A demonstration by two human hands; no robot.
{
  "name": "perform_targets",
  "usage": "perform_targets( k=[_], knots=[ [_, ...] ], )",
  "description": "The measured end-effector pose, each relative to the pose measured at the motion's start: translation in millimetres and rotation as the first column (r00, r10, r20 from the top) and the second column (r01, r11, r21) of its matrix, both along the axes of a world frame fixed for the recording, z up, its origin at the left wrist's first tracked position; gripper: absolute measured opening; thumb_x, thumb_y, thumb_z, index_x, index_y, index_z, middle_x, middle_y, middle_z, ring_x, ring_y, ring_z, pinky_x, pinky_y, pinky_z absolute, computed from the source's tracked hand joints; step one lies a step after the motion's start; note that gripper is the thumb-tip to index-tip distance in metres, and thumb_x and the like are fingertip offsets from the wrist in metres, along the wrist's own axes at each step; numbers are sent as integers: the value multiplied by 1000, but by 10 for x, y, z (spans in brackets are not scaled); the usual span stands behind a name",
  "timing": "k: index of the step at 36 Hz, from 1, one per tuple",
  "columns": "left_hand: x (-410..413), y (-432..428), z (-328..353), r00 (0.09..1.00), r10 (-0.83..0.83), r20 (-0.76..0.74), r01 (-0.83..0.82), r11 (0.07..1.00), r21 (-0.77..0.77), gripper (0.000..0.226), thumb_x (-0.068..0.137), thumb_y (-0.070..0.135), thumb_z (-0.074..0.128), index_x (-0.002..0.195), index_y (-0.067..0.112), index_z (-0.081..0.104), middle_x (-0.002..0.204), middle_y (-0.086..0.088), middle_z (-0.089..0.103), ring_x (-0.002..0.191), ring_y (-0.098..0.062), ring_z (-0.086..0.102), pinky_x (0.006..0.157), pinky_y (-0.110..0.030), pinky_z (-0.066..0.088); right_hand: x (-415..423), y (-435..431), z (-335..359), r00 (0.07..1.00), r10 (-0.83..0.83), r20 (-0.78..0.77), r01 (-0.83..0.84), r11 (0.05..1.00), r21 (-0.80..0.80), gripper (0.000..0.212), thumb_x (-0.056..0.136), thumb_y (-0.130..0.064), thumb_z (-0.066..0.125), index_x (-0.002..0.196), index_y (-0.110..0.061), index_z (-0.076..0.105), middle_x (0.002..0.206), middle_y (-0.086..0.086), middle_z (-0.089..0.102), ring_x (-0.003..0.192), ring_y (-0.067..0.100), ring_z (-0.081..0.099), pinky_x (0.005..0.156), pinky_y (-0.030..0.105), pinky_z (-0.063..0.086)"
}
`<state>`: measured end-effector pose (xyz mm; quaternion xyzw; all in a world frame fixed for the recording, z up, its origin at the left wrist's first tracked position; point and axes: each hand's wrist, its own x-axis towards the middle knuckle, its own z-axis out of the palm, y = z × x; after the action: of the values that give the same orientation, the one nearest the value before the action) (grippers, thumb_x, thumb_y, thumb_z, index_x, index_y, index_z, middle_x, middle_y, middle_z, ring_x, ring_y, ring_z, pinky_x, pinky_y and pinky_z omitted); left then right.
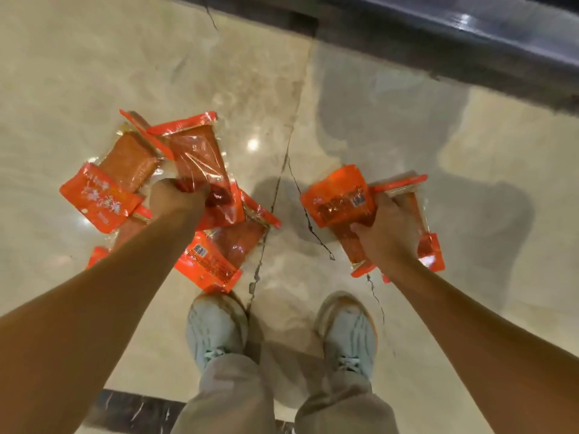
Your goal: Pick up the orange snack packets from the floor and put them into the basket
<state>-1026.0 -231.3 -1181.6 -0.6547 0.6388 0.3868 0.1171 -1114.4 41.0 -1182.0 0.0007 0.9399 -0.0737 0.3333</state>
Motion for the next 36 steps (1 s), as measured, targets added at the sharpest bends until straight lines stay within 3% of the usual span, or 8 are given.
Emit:
perform_targets(
  k=[7, 10, 14, 18, 26, 30, 32, 36],
  knots=[
    [-99, -56, 555, 994, -21, -107, 21, 1000, -9, 31, 81, 11, 74, 107, 3, 60, 87, -5, 63, 75, -26, 64, 55, -29, 47, -130, 30, 676, 997, -48, 64, 54, 994, -93, 38, 90, -28, 66, 123, -17, 52, 113, 4, 67, 106, 32, 64, 85, 42, 53],
    [-265, -4, 1173, 984, -54, -170, 57, 998, 13, 28, 84, 5, 71, 108, 5, 56, 82, -2, 60, 61, -12, 57, 42, -20, 43, -337, 18, 1274, 995, -86, 53, 92, 989, -118, 23, 89, -33, 64, 106, -18, 59, 99, 6, 67, 91, 32, 66, 72, 37, 52],
    [-490, 42, 2104, 961, -155, -231, 163, 986, 17, 25, 81, 12, 76, 98, 7, 59, 89, -7, 65, 66, -18, 60, 52, -22, 45, -686, -31, 2277, 993, -120, 3, 119, 976, -184, 25, 89, -43, 60, 90, -18, 58, 87, 3, 70, 79, 28, 67, 69, 38, 55],
    [-752, 96, 3154, 929, -209, -305, 235, 970, 52, 38, 74, 21, 80, 103, 10, 58, 93, -15, 72, 82, -35, 71, 73, -51, 60, -1091, -45, 3435, 986, -149, -79, 122, 953, -276, 21, 92, -41, 57, 80, -25, 53, 84, 3, 71, 83, 32, 66, 73, 41, 55],
    [-1430, 508, 5810, 723, -334, -605, 426, 905, 10, 24, 79, 9, 75, 98, 11, 61, 80, -15, 73, 71, -31, 72, 59, -47, 61, -1743, 158, 6157, 937, -280, -209, 137, 845, -518, 39, 67, -56, 57, 76, -18, 58, 74, 4, 71, 77, 31, 69, 66, 42, 54],
    [-1677, 740, 7049, 570, -416, -708, 484, 867, -120, 24, 79, 5, 77, 98, 10, 63, 70, 1, 72, 61, 0, 65, 63, -27, 54, -1847, 485, 7323, 885, -402, -235, 168, 745, -646, 36, 71, -58, 59, 84, -24, 63, 67, 5, 72, 69, 31, 70, 65, 45, 57],
    [-1741, 867, 7586, 510, -434, -743, 500, 852, -154, 26, 78, 7, 78, 97, 16, 63, 75, 7, 74, 65, -1, 66, 67, -26, 53, -1800, 676, 7949, 865, -440, -243, 154, 692, -706, 32, 77, -52, 69, 84, -21, 65, 67, 0, 72, 66, 23, 72, 61, 43, 59],
    [-1764, 1160, 8433, 405, -454, -794, 531, 824, -200, 27, 79, 0, 77, 95, 16, 63, 75, 2, 76, 70, -16, 69, 66, -28, 56, -1543, 1080, 9011, 816, -536, -214, 157, 562, -812, 20, 82, -11, 75, 75, -23, 61, 59, -29, 66, 56, -11, 63, 52, 8, 50]
  ],
)
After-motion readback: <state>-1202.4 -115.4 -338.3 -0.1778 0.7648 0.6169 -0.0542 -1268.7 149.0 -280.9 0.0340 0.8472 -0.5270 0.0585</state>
